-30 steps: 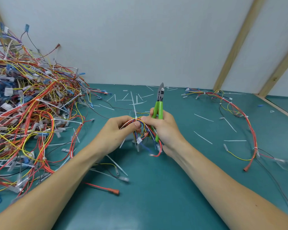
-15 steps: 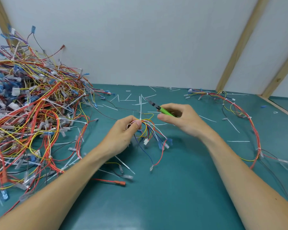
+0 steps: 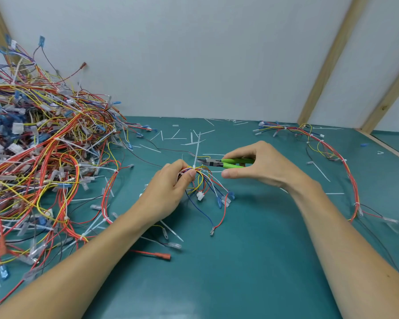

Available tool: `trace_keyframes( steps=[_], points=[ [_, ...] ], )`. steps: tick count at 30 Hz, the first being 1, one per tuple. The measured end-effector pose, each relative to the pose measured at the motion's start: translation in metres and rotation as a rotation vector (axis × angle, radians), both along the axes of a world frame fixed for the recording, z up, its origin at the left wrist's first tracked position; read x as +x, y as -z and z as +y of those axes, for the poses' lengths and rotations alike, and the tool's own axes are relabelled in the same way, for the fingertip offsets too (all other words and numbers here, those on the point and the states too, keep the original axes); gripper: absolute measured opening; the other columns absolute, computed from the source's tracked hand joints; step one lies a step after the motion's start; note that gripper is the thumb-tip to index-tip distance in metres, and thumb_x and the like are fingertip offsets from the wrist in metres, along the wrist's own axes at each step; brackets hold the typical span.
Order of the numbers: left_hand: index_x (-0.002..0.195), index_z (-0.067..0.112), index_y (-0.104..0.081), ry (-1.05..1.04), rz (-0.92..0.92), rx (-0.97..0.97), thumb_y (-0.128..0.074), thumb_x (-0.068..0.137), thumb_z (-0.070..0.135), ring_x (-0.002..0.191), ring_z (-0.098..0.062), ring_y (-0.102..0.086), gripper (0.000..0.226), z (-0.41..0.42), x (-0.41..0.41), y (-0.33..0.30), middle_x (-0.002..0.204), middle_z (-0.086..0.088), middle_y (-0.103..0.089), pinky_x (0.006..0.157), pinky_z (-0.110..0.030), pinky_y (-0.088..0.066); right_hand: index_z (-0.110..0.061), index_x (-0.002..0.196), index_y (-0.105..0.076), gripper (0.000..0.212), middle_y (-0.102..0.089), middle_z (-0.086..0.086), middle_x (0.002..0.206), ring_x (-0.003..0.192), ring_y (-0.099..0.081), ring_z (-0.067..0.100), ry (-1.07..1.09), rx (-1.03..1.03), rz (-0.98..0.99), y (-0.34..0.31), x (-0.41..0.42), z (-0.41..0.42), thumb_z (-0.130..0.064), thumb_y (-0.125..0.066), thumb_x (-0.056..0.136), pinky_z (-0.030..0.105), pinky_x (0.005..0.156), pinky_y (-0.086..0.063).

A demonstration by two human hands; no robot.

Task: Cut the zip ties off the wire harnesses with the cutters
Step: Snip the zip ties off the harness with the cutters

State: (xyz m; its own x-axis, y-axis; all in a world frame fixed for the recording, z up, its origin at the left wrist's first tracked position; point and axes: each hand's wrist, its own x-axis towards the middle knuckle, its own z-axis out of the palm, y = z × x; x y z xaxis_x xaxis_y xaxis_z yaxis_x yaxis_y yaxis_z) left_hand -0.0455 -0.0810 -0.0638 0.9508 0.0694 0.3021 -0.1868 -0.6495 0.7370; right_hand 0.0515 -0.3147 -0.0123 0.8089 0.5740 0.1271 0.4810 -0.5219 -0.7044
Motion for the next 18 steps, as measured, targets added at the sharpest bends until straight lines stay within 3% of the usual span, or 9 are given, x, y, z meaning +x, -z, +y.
trace_keyframes(
  steps=[7,10,13,18],
  points=[
    [0.094,0.013,-0.062,-0.024,-0.077,0.084,-0.050,0.103,0.033,0.078,-0.006,-0.045,0.024,-0.0028,-0.0052,-0.0020,0.075,0.003,-0.050,0.065,-0.013,-0.032,-0.044,0.095,-0.079,0.031,-0.073,-0.020,0.083,0.087,-0.065,0.024,-0.011,0.017,-0.090,0.0015,-0.0010,0.0050,-0.055,-0.090,0.069,0.035,0.082,-0.053],
    [0.094,0.013,-0.064,-0.020,-0.072,0.056,-0.051,0.103,0.031,0.081,-0.010,-0.047,0.024,-0.0031,-0.0060,-0.0034,0.078,0.000,-0.055,0.068,-0.015,-0.034,-0.041,0.098,-0.080,0.034,-0.074,-0.021,0.087,0.086,-0.064,0.019,-0.012,0.004,-0.103,0.0013,0.0010,0.0019,-0.055,-0.090,0.069,0.028,0.077,-0.048],
    [0.093,0.013,-0.065,-0.027,-0.079,0.034,-0.052,0.103,0.029,0.081,-0.010,-0.048,0.023,-0.0023,-0.0064,-0.0051,0.075,0.007,-0.054,0.068,-0.014,-0.034,-0.038,0.101,-0.081,0.034,-0.074,-0.023,0.089,0.084,-0.064,0.011,-0.023,-0.007,-0.116,0.0003,0.0019,-0.0001,-0.051,-0.090,0.071,0.009,0.067,-0.039],
    [0.094,0.012,-0.064,-0.020,-0.070,0.041,-0.052,0.103,0.030,0.081,-0.013,-0.046,0.024,-0.0022,-0.0064,-0.0056,0.077,0.000,-0.054,0.067,-0.017,-0.033,-0.038,0.102,-0.080,0.035,-0.074,-0.021,0.090,0.083,-0.064,0.008,-0.034,-0.008,-0.137,0.0007,0.0004,0.0041,-0.050,-0.090,0.071,0.009,0.068,-0.040]
  ],
)
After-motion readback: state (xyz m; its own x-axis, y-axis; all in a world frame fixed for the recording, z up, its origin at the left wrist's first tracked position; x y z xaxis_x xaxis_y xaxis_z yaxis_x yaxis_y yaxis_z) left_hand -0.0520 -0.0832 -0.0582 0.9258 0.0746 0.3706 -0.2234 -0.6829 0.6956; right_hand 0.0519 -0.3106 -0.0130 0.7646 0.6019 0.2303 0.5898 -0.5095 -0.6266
